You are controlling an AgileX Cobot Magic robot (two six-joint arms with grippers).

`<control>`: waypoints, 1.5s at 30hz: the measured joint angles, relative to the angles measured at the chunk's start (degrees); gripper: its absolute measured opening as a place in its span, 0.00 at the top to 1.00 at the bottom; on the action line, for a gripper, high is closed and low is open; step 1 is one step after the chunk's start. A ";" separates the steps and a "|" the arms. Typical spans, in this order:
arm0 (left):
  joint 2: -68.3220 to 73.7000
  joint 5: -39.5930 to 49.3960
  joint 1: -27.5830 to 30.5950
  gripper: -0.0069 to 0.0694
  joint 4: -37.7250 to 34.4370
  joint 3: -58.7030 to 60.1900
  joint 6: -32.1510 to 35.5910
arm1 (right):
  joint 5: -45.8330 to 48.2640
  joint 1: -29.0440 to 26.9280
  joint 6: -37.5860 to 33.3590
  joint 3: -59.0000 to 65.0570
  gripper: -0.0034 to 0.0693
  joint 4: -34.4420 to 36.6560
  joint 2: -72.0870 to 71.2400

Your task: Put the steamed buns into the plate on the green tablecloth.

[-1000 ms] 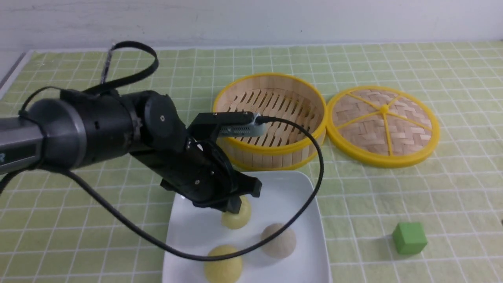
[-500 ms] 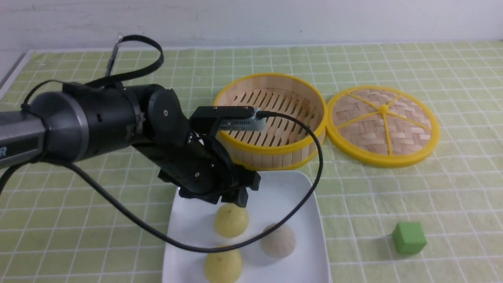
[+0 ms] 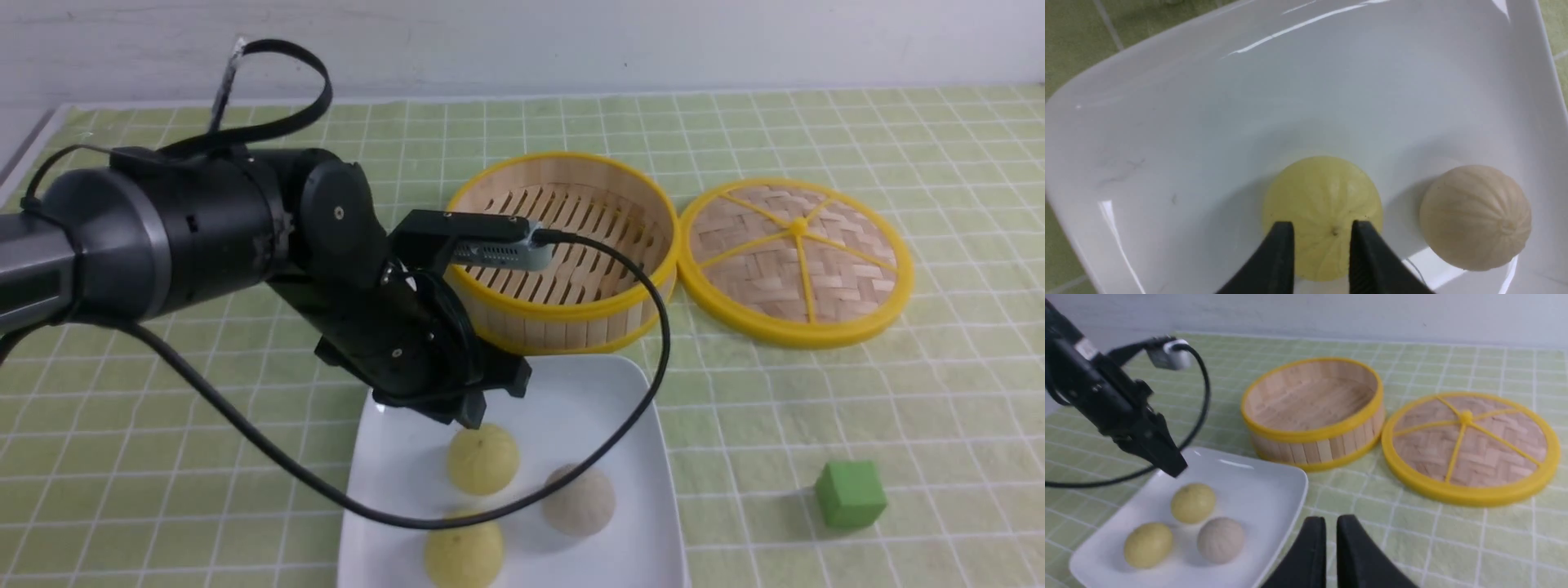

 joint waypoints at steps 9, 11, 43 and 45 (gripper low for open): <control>0.00 -1.39 0.00 0.91 0.00 0.00 0.00 | -0.98 0.00 -13.30 0.11 0.86 8.23 0.00; 0.00 -1.39 0.00 0.91 0.00 0.00 0.00 | -0.97 0.00 -14.04 0.11 0.86 8.64 0.00; -2.80 2.10 0.00 0.91 -0.06 -0.90 0.00 | -6.28 -11.38 -14.16 14.57 0.82 9.01 -8.72; -3.93 2.27 0.00 0.91 0.31 -0.91 0.00 | -6.62 -14.87 -14.16 17.80 0.82 9.01 -9.86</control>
